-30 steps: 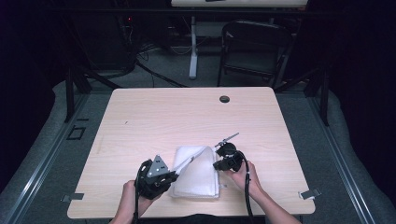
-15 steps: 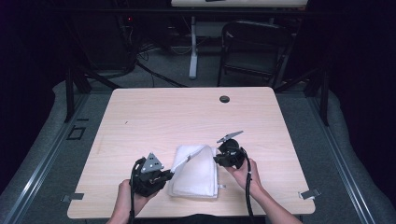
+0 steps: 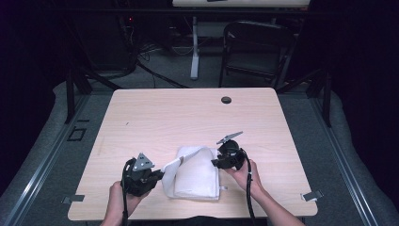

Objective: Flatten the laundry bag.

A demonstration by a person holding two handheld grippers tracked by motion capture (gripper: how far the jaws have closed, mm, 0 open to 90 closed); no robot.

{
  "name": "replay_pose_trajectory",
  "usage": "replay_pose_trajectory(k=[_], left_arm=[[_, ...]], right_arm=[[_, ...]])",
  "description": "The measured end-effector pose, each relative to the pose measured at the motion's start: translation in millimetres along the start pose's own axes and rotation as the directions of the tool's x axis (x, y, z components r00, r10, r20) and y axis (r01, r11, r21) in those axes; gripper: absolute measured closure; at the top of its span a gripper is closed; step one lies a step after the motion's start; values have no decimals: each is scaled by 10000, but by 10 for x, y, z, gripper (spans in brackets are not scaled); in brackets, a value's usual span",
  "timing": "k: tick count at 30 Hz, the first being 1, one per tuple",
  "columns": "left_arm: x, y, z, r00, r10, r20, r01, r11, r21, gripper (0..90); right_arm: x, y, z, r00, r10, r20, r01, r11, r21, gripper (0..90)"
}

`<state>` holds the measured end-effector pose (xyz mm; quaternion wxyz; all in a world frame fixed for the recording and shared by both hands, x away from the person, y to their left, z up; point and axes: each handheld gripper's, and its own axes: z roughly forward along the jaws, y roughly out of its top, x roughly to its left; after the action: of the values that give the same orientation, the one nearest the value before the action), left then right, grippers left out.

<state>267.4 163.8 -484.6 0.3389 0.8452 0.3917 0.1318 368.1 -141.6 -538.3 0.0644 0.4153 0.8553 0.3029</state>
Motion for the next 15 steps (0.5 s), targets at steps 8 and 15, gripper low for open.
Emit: replay_pose_trajectory(k=[8,15], left_arm=[[127,-71,-30,9995,-154,-274,153,9999,-24,872],[191,-111,-28,9985,-360,-423,364,9993,107,872]], right_arm=[[-25,-11,-131,9998,208,-44,-210,9983,-550,649],[-19,0,-166,9991,414,-132,-423,9963,-752,688]])
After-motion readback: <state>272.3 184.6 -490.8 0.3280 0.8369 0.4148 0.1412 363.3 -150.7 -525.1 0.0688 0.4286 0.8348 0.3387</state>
